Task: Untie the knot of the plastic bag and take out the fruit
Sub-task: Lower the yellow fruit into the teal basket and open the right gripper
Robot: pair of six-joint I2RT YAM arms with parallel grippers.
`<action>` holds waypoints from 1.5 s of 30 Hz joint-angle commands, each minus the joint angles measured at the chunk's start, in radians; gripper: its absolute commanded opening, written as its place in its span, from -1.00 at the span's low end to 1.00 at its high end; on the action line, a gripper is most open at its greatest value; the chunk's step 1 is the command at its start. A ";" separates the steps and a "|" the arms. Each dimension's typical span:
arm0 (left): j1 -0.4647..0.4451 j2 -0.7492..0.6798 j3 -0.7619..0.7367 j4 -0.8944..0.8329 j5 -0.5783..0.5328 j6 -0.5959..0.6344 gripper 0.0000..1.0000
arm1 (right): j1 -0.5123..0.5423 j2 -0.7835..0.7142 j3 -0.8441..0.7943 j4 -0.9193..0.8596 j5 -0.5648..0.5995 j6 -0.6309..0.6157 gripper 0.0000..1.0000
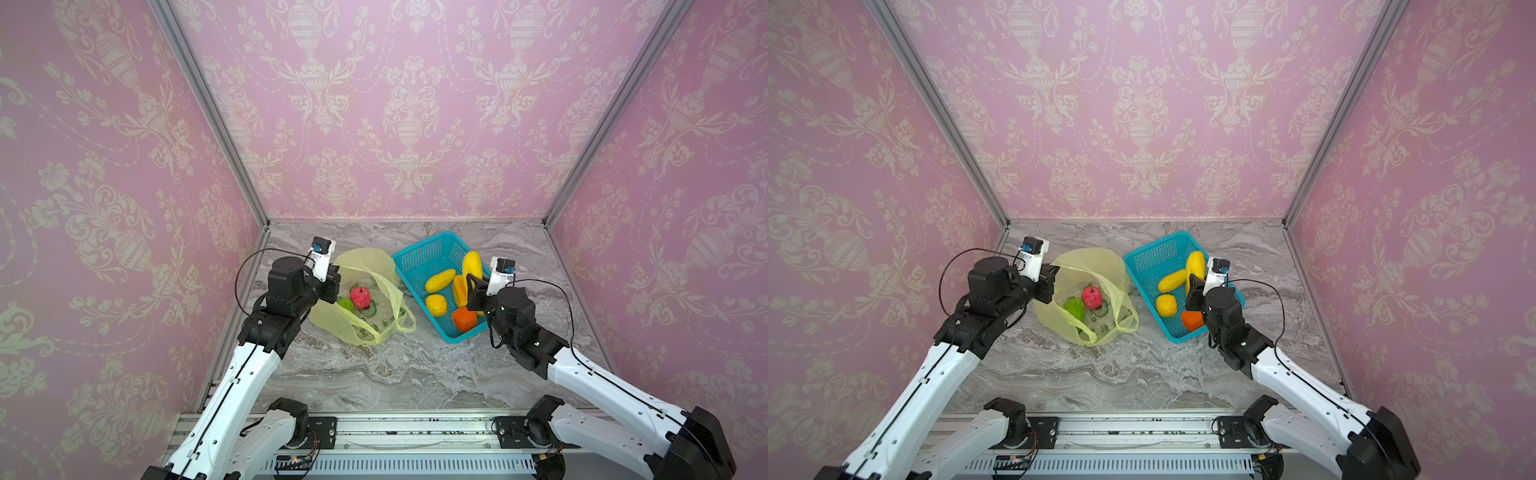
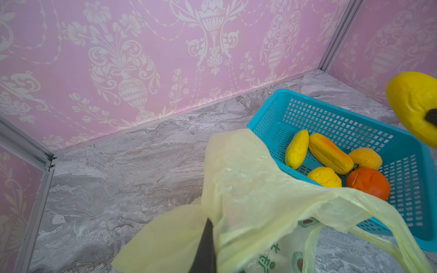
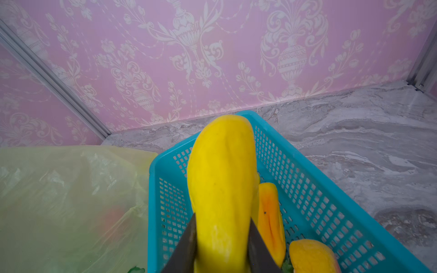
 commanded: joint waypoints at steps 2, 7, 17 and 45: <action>0.011 0.015 0.043 -0.045 0.060 -0.025 -0.87 | -0.036 0.088 0.042 -0.040 -0.117 0.076 -0.67; 0.023 0.039 0.089 -0.104 0.049 -0.048 -0.64 | -0.041 0.196 0.090 -0.035 -0.174 0.079 -0.71; 0.063 0.066 0.133 -0.150 0.042 -0.097 -0.75 | -0.049 0.285 0.133 -0.036 -0.214 0.083 -0.71; 0.095 0.100 0.137 -0.150 0.114 -0.130 -0.94 | -0.058 0.743 0.447 -0.180 -0.405 0.055 -0.70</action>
